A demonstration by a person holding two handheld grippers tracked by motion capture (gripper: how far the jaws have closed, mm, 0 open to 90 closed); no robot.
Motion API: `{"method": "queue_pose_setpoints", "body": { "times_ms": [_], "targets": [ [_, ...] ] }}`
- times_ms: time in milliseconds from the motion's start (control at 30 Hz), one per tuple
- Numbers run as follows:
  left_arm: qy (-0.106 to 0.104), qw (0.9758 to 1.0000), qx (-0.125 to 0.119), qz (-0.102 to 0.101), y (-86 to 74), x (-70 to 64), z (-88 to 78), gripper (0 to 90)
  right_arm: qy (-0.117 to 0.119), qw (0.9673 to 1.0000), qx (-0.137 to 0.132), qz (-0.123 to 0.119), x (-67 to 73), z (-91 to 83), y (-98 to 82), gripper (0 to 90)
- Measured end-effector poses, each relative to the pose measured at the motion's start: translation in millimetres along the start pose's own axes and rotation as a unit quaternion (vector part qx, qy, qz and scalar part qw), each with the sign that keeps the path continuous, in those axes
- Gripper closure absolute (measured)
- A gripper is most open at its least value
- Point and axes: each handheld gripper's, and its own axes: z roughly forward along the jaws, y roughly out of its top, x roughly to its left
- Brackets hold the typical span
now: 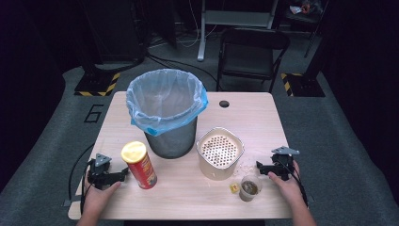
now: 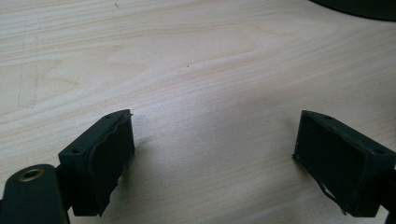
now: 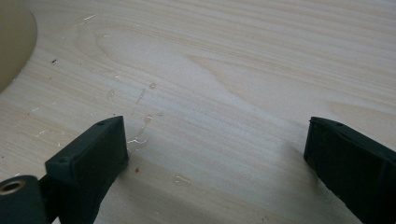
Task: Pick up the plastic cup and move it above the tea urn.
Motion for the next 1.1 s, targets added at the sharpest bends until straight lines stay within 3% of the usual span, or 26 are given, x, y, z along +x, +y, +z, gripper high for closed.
{"method": "queue_pose_setpoints", "body": {
  "times_ms": [667,833,1100],
  "targets": [
    [0.003,1.0000,-0.001,0.000,0.0,0.7,-0.4,13.5,-0.004,0.9999,-0.001,0.010,2.7,-1.0,-0.8,7.1],
    [0.003,1.0000,0.000,0.000,0.1,0.8,-0.5,13.7,0.000,1.0000,-0.003,0.000,1.4,-0.8,-0.5,8.1],
    [0.003,1.0000,-0.001,-0.002,0.2,0.7,-0.1,13.6,0.008,0.9999,-0.010,-0.003,4.3,-4.3,-2.5,17.0]
  ]
}}
